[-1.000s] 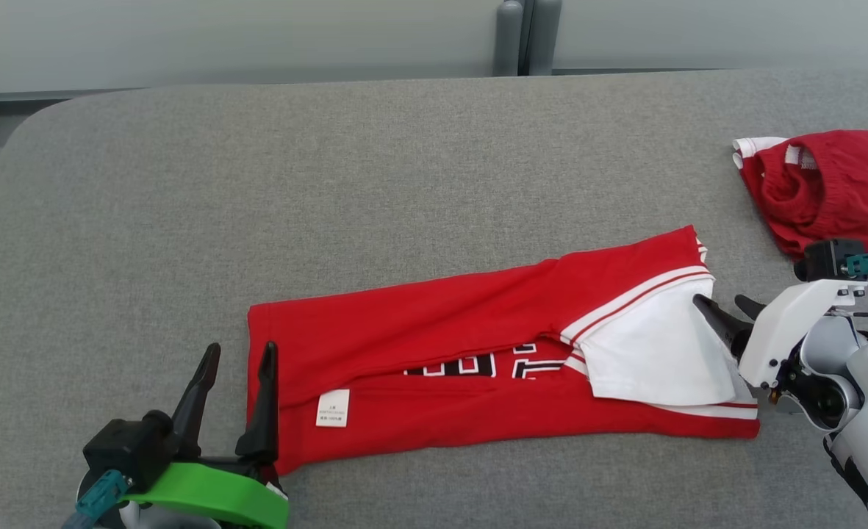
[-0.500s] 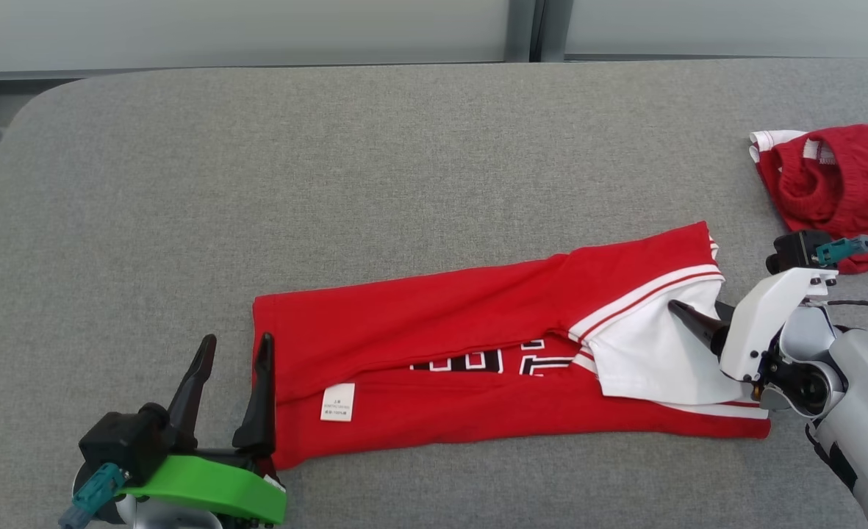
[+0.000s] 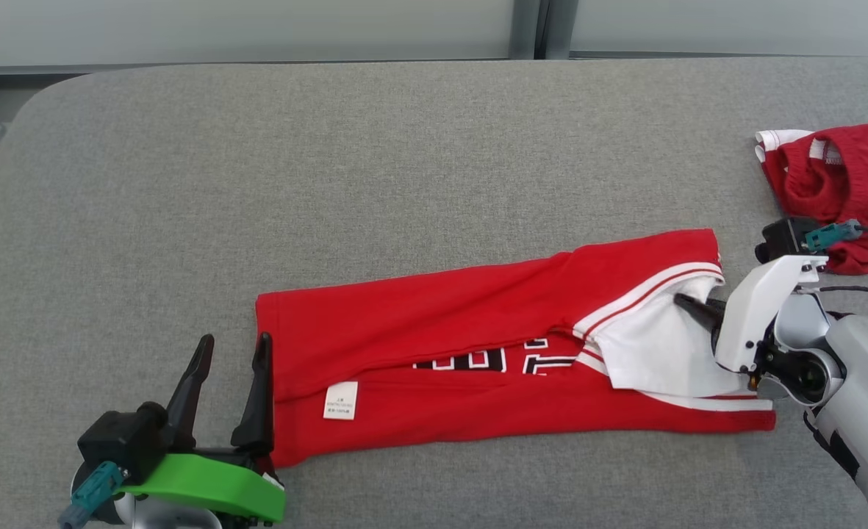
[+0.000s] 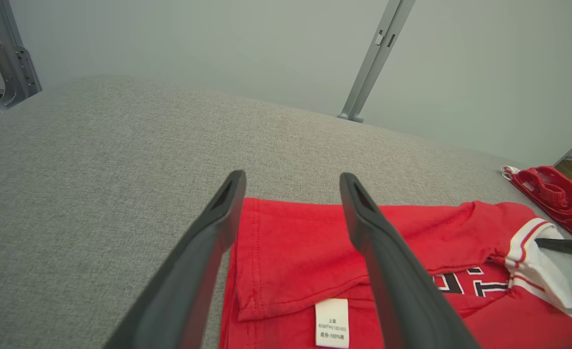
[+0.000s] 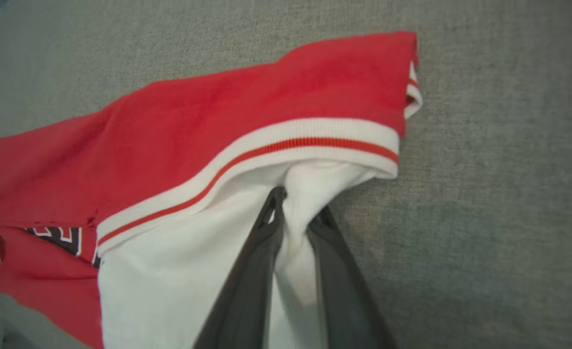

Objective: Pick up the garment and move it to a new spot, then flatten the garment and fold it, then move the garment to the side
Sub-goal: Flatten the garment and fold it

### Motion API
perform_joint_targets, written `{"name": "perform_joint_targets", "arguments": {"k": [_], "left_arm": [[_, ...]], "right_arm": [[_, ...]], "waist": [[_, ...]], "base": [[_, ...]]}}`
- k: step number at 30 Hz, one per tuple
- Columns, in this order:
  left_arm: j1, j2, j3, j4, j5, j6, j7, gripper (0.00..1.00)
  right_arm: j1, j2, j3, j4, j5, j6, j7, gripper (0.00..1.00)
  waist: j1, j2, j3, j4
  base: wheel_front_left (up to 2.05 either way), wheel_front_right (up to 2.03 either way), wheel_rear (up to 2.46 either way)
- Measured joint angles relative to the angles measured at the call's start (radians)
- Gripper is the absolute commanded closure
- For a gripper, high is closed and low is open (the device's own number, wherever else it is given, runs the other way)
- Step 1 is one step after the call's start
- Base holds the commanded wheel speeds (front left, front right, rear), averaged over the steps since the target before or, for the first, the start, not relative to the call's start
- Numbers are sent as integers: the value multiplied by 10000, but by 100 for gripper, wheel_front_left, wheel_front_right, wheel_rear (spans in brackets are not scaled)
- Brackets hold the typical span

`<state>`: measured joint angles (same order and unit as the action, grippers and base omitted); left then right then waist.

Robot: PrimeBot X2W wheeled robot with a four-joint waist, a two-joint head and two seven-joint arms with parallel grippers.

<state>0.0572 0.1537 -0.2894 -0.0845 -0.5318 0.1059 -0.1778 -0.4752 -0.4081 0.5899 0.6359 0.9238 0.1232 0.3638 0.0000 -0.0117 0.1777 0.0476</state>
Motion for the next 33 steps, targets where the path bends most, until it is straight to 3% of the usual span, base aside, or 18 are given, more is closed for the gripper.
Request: {"name": "perform_joint_targets", "arguments": {"k": [13,33], "left_arm": [[3,-23,268,8,0,12,-2,0],[261,-19,274,19,0,15,-2,0]], "right_arm": [[-347,-500,610,-286,-2,13,-408,100],[-762,-2019,1041,-487,17,13,-729,100]], "waist": [[0,0,-144,-240],[-1,0,-720,-1095]], "base": [[0,0,0],[0,0,0]]}}
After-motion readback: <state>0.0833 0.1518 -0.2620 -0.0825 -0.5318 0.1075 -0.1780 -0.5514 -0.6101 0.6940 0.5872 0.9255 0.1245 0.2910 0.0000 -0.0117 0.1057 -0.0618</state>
